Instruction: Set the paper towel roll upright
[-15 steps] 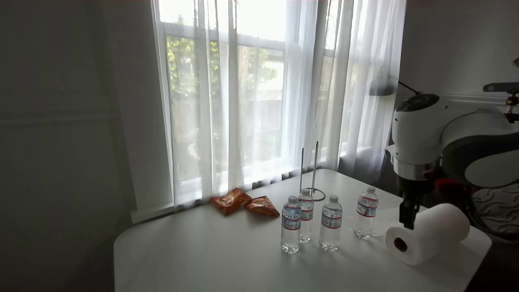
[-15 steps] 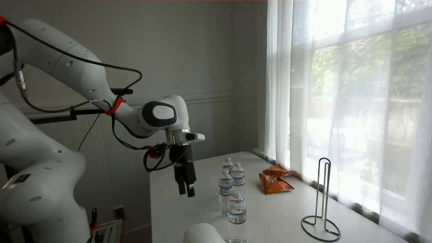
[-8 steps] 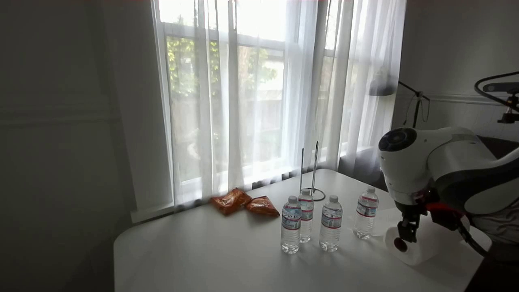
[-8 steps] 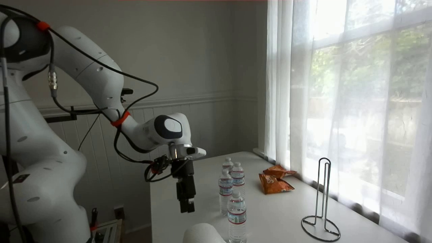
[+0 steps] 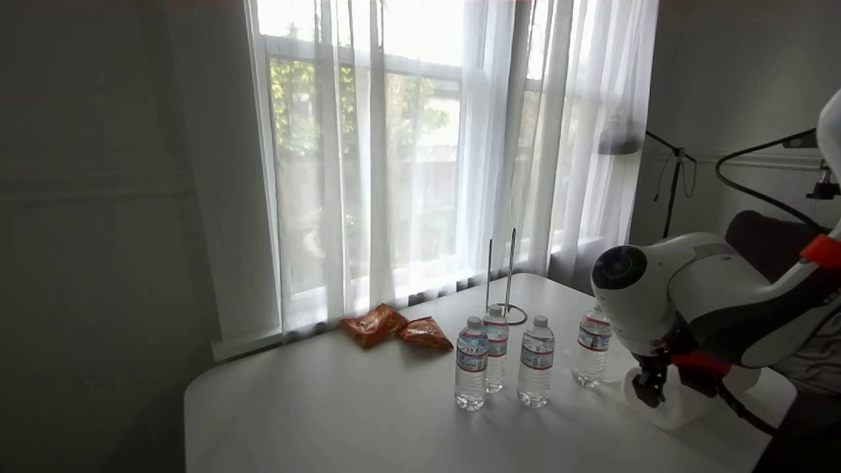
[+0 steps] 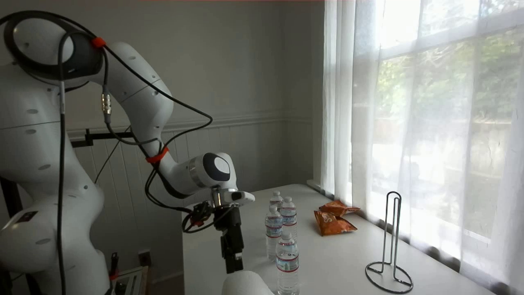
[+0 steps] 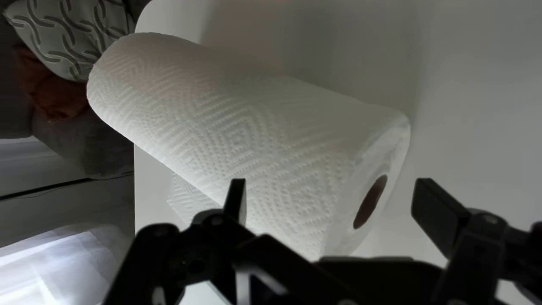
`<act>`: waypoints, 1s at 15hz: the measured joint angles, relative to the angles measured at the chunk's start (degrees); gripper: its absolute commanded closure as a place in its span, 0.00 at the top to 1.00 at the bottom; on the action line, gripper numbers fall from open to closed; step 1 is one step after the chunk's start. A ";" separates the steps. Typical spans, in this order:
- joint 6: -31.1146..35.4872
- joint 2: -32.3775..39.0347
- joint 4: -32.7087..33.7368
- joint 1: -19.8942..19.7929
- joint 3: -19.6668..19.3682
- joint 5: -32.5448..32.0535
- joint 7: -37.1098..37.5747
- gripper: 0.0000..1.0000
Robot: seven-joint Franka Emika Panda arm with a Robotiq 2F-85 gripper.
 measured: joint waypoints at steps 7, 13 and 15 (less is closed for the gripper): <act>-0.91 7.70 4.04 2.88 -3.74 -6.06 6.18 1.00; -3.93 11.99 6.70 4.29 -6.30 -8.55 7.44 1.00; -4.89 12.84 7.21 4.45 -6.89 -8.87 7.44 1.00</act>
